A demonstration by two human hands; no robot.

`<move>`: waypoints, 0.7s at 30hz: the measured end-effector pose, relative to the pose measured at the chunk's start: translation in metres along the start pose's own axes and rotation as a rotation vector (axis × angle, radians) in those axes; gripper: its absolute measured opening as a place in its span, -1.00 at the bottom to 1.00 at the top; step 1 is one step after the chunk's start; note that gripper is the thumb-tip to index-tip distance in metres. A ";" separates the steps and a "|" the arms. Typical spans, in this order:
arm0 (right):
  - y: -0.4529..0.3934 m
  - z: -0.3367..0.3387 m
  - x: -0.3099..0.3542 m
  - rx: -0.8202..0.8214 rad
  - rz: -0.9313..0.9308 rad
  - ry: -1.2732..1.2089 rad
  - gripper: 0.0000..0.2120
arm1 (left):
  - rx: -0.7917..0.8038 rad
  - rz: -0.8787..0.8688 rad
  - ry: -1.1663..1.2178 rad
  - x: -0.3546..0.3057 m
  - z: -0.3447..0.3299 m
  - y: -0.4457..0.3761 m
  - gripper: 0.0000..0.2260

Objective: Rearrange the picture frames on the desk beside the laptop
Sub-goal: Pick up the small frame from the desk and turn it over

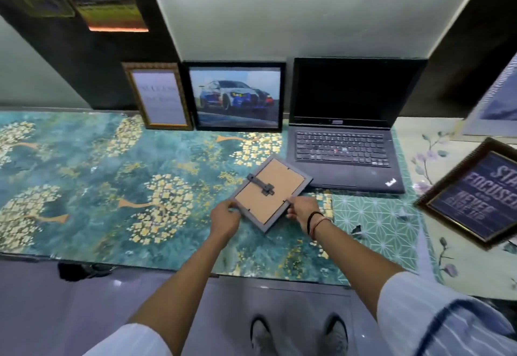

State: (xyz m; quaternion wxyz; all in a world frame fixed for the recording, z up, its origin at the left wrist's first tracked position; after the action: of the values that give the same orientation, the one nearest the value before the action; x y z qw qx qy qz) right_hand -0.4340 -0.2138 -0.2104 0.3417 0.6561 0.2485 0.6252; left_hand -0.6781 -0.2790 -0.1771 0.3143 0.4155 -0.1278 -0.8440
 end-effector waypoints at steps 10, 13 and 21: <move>0.051 -0.037 0.038 0.101 0.197 0.128 -0.86 | 0.283 0.141 0.314 -0.028 0.006 -0.023 -0.54; 0.060 -0.045 0.037 0.082 0.216 0.166 -0.85 | 0.311 0.249 0.582 -0.035 0.004 -0.027 -0.59; 0.072 -0.051 0.048 0.017 0.204 0.079 -0.85 | 0.434 0.454 1.365 -0.017 0.002 -0.035 -0.42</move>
State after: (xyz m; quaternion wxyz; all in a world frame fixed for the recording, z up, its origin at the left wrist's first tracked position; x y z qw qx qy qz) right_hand -0.4873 -0.2171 -0.1256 0.2606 0.6557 0.1991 0.6800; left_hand -0.6867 -0.2411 -0.1822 0.4011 0.8625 -0.1505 -0.2693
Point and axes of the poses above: each hand's wrist, its own y-axis away from the middle knuckle, its own z-axis out of the back of the hand, x = y × z, the point moved 9 cm from there along -y, towards the middle knuckle, and after that the axes turned 6 degrees about -y, right-handed, at the moved point
